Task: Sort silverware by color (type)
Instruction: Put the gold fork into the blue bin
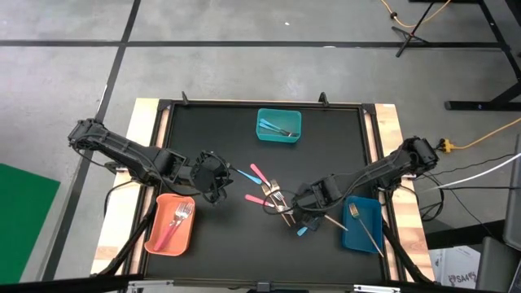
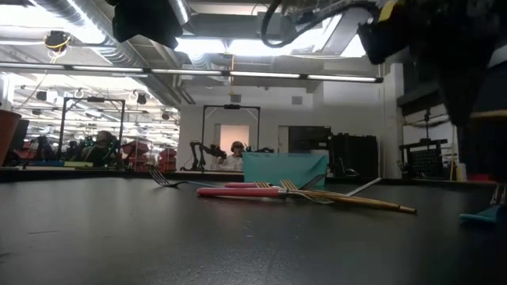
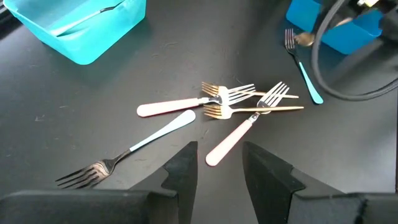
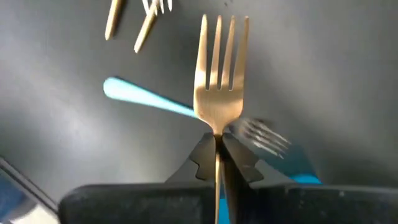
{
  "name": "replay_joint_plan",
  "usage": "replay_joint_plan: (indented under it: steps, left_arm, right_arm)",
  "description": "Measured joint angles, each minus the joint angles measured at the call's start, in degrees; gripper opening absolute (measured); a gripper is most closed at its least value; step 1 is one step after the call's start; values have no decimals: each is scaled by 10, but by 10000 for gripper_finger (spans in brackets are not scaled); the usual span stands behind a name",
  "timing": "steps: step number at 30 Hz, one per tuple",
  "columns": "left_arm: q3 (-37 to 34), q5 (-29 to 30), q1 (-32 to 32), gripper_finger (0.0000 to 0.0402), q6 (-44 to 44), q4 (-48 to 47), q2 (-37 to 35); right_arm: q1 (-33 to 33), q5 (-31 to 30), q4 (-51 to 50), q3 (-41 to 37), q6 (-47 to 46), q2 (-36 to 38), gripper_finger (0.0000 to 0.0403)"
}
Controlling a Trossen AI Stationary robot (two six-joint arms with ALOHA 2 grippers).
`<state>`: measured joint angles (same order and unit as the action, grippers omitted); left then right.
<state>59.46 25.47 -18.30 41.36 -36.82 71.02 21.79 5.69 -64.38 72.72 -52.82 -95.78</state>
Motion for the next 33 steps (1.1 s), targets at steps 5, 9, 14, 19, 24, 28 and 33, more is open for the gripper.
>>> replay_joint_plan:
  steps: [5, 9, 14, 19, 24, 28, 33]
  left_arm:
    - [0, 0, 0, 119, 0, 0, 0]
    - [0, 0, 0, 119, 0, 0, 0]
    - [0, 0, 0, 119, 1, 0, 0]
    - [0, 0, 0, 119, 1, 0, 0]
    - [0, 0, 0, 119, 2, 0, 0]
    - [0, 0, 0, 119, 2, 0, 0]
    - [0, 0, 0, 119, 2, 0, 0]
  right_arm:
    - [17, 39, -56, 37, 19, 1, 1]
    - [43, 65, -82, 45, 13, 4, 1]
    - [86, 70, -111, 45, -58, 11, 1]
    - [139, 55, -129, 45, -155, 15, 1]
    - [195, 14, -137, 45, -291, 15, 1]
    - [237, -1, -139, 45, -399, 15, 1]
    - [278, -7, -149, 45, -506, 15, 1]
